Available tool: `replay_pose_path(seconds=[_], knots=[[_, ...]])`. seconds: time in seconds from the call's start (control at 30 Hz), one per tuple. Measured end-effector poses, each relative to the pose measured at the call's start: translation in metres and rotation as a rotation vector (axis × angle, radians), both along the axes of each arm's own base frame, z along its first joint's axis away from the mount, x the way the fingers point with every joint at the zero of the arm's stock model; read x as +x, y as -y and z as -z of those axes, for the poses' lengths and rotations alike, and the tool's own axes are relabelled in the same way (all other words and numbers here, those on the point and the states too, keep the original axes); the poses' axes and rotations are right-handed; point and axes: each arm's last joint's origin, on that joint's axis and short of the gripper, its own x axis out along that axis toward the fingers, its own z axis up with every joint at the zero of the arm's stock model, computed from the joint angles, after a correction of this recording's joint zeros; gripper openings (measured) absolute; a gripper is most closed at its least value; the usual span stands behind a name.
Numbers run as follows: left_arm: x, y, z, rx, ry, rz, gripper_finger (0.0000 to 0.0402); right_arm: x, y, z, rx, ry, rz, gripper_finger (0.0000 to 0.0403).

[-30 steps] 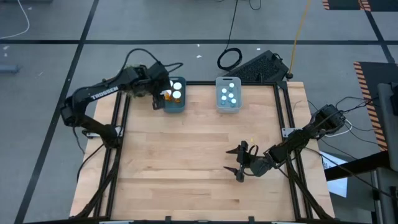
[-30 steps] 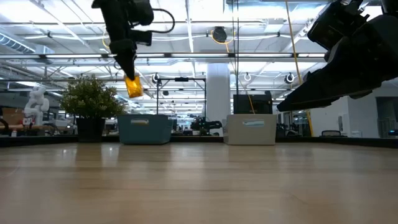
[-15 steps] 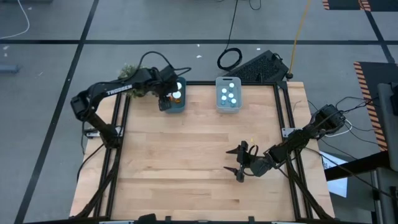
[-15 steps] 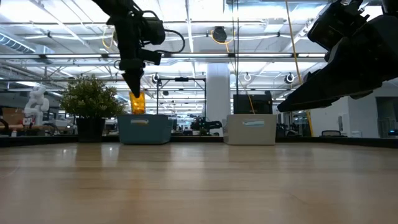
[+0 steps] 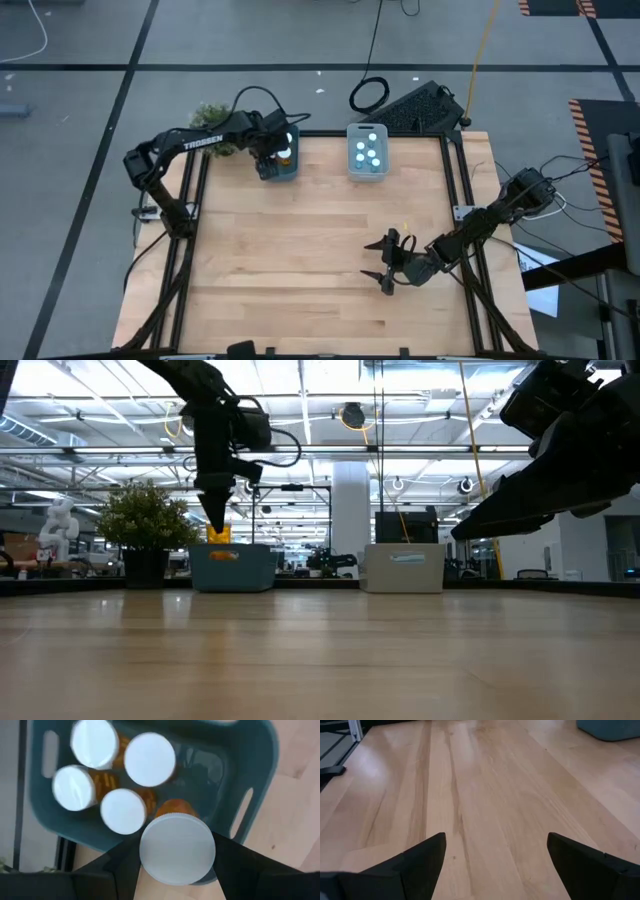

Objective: Pick and place medicine bottles into bin by pill shape (circle, oval)
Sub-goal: Put the orange pill bottle into the green bin, then return to Home Position

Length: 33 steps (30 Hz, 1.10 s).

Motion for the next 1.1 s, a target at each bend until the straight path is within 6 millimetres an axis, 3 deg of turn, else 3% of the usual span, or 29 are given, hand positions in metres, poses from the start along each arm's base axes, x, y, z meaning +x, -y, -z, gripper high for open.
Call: replay_pose_path(seconds=[0.43, 0.6, 0.9, 1.1], knots=[[0.007, -0.01, 0.028, -0.043, -0.073, -0.036, 0.0221, 0.0, 0.0, 0.0, 0.015, 0.002, 0.007, 0.0341], [0.008, -0.013, 0.029, -0.028, -0.073, -0.041, 0.023, 0.0, 0.0, 0.0, 0.015, 0.002, 0.007, 0.0341], [0.008, -0.013, 0.029, -0.024, -0.067, -0.043, 0.0282, 0.0, 0.0, 0.0, 0.015, 0.002, 0.007, 0.0341], [0.005, -0.01, 0.025, -0.019, -0.1, -0.038, 0.0286, 0.0, 0.0, 0.0, 0.015, 0.002, 0.007, 0.0341]])
